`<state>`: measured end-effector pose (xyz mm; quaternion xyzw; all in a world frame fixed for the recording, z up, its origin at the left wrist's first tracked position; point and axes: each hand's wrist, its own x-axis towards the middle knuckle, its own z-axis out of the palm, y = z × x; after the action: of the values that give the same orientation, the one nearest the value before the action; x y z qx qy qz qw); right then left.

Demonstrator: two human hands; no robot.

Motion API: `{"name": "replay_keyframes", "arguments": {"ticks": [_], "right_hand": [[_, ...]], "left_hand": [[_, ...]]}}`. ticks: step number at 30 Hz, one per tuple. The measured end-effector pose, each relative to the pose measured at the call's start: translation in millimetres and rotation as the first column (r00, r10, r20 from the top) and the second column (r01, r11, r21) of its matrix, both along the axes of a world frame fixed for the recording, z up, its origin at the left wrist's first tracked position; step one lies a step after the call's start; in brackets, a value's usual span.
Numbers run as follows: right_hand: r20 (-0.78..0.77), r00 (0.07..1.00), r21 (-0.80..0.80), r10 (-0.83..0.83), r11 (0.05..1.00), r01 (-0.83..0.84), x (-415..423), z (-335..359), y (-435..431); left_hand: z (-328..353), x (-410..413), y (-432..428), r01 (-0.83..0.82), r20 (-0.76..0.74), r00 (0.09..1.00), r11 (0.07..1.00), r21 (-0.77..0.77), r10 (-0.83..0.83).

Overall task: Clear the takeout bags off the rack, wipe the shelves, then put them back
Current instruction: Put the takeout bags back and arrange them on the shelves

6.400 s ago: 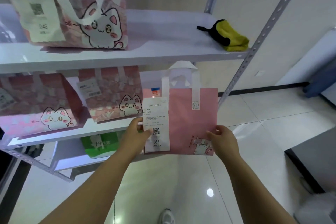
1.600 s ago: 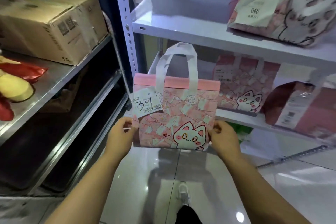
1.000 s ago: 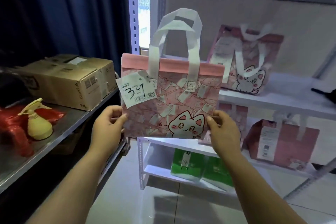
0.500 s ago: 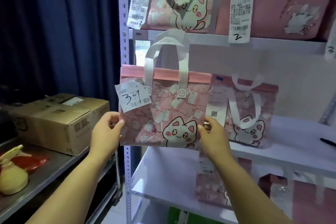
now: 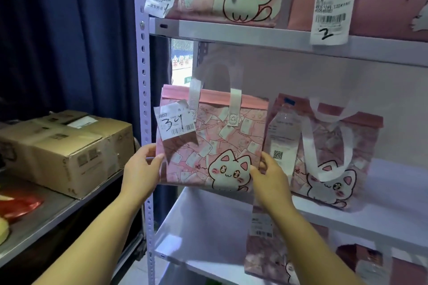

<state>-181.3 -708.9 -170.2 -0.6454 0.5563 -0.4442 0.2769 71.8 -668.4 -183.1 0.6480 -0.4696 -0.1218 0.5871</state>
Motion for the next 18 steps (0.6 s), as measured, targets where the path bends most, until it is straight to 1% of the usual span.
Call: {"name": "replay_keyframes", "arguments": {"ticks": [5, 12, 15, 18], "right_hand": [[0.026, 0.999, -0.044, -0.026, 0.999, 0.027, 7.2, -4.0, -9.5], [0.078, 0.994, -0.047, -0.077, 0.996, 0.081, 23.5, -6.0, -20.7], [0.090, 0.991, -0.048, -0.099, 0.993, 0.103, 30.2, -4.3, -22.8], [0.092, 0.988, -0.047, -0.125, 0.990, 0.130, 34.2, -4.1, -25.3]], "left_hand": [[2.0, 0.9, -24.4, 0.057, 0.010, 0.998, 0.998, -0.002, -0.057], [0.0, 11.2, -58.5, 0.218, 0.089, 0.971, 0.974, 0.054, -0.223], [0.0, 18.2, -70.8, 0.244, 0.115, 0.960, 0.964, 0.105, -0.255], [-1.2, 22.8, -76.9, 0.255, 0.123, 0.955, 0.959, 0.121, -0.270]]}}
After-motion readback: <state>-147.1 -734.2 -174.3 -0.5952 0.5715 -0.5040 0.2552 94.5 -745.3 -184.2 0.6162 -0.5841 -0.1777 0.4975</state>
